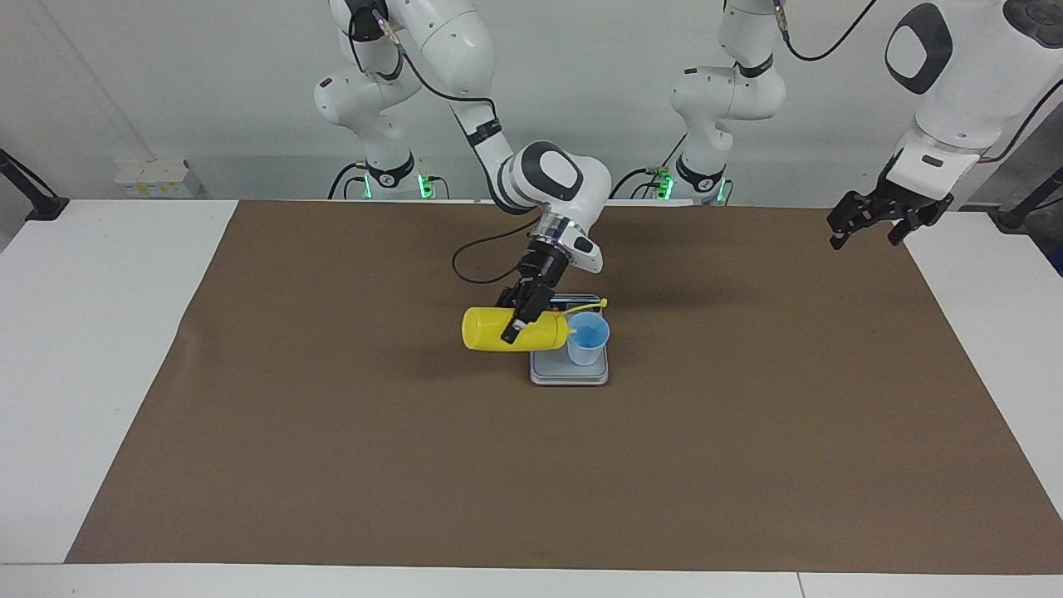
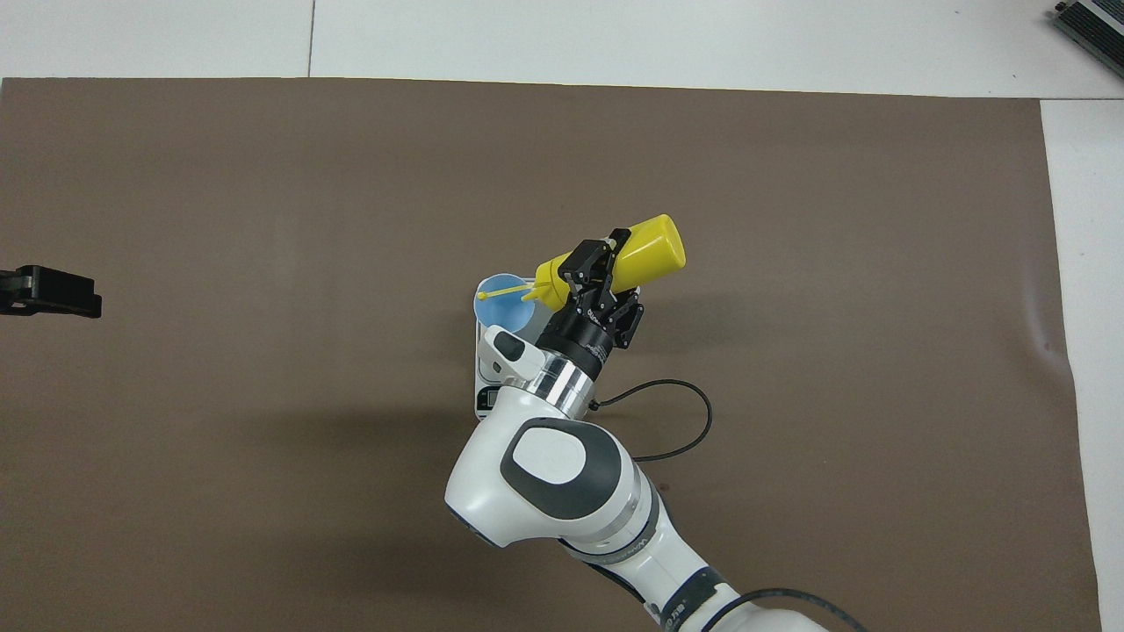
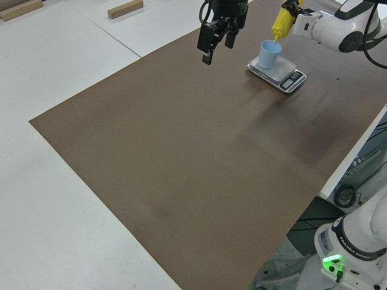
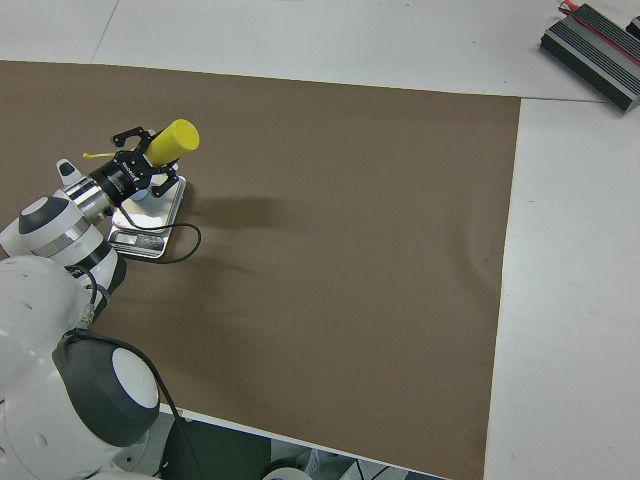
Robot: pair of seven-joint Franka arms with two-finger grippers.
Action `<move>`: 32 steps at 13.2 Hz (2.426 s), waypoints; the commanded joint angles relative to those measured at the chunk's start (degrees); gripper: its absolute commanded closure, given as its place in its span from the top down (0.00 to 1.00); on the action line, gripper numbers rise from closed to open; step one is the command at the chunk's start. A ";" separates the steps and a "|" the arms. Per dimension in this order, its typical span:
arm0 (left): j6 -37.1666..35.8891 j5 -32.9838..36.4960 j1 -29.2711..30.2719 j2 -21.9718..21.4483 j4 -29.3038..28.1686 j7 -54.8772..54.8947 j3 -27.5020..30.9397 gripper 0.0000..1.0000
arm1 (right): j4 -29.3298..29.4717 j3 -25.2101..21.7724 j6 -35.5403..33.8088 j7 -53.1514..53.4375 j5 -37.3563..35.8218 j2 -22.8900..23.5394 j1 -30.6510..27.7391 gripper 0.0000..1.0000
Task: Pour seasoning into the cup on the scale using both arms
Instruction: 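Tilt the bottle nozzle down over the cup with the right gripper, then turn the bottle upright and carry it back with the right gripper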
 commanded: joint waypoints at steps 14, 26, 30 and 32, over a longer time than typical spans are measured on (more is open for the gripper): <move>-0.07 0.77 0.44 -0.53 -0.69 -0.01 -0.36 1.00 | 0.34 0.84 1.08 3.14 4.94 -3.54 -0.63 0.50; -0.07 0.77 0.44 -0.53 -0.61 -0.01 -0.36 1.00 | -7.92 0.84 24.80 -1.94 38.57 -17.35 -15.30 0.50; -0.07 0.77 0.44 -0.53 -0.69 -0.01 -0.36 1.00 | -7.83 0.84 29.11 -13.62 52.55 -17.96 -20.93 0.50; -0.07 0.77 0.44 -0.53 -0.61 -0.01 -0.36 1.00 | -7.83 0.84 30.87 -18.98 60.72 -17.87 -23.39 0.50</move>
